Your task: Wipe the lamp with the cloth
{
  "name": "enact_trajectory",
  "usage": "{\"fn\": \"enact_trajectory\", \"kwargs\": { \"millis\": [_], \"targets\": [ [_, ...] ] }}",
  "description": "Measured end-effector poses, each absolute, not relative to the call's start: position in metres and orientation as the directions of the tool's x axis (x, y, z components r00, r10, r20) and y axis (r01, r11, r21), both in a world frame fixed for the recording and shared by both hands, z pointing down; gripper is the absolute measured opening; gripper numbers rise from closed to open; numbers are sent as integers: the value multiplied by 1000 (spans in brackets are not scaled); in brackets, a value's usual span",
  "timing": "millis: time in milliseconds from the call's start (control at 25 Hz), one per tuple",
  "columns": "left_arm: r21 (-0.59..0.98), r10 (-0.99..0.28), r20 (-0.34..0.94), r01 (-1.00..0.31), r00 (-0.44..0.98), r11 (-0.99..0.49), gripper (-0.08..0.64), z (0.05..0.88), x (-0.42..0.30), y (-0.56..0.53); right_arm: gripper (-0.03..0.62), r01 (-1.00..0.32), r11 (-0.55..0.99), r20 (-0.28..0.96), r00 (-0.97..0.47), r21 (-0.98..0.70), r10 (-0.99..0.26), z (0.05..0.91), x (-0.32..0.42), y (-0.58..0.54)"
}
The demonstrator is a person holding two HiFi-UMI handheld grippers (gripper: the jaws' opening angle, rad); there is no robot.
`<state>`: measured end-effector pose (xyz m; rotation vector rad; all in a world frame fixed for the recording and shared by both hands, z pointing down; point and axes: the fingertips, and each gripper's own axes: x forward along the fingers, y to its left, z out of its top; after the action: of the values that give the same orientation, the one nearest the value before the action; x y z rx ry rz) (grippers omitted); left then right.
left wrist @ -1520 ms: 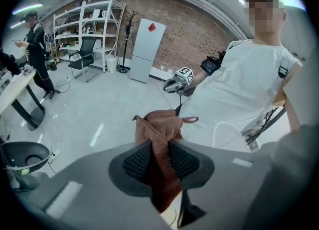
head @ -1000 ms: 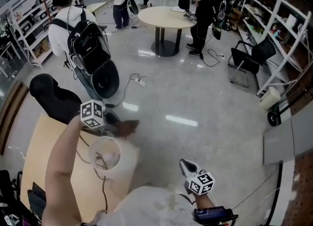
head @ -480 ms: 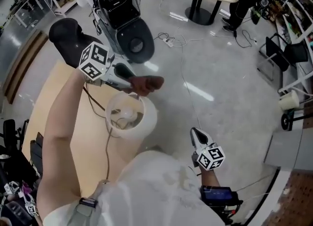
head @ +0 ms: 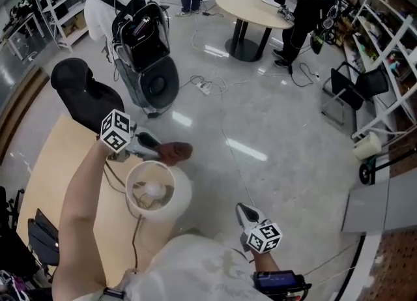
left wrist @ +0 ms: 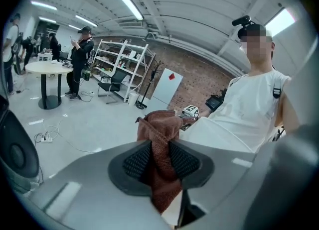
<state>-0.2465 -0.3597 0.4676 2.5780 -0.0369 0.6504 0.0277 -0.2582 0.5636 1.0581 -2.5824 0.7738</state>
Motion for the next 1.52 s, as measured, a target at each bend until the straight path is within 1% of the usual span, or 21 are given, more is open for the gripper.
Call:
{"fn": "enact_trajectory", "kwargs": {
  "millis": [200,320,400,560,680,800,920,1200,1400,1520],
  "targets": [
    [464,-8,454,-244,891,-852,107,496,-258,-370,14,-706,608,395,-708,-365,-585,557,27,-269],
    [446,-79,466,-311,881,-839,107,503,-266,-374,14,-699,618,394,-715,-361,-578,556,29,-274],
    [430,-136,448,-346,884,-834,107,500,-277,-371,14,-691,625,393,-722,-363,-570,559,27,-274],
    [351,-259,340,-377,904,-857,109,444,-298,-384,14,-678,646,367,-734,-350,-572,559,17,-293],
    [327,-326,254,-398,911,-857,109,396,-297,-367,14,-656,664,390,-751,-359,-532,558,12,-287],
    [310,-340,199,-388,919,-868,109,364,-295,-345,14,-629,683,398,-772,-371,-495,556,2,-283],
    [314,-342,185,-385,921,-868,109,358,-296,-331,14,-610,705,386,-786,-362,-483,545,-10,-280],
    [428,-394,126,-408,910,-806,107,385,-316,-335,14,-601,714,389,-792,-358,-472,543,-18,-272],
    [521,-409,172,-435,896,-734,109,433,-325,-337,14,-606,709,399,-788,-362,-470,546,-14,-268],
    [562,-444,177,-461,878,-687,109,453,-333,-338,14,-607,707,398,-787,-362,-472,546,-13,-270]
  ]
}}
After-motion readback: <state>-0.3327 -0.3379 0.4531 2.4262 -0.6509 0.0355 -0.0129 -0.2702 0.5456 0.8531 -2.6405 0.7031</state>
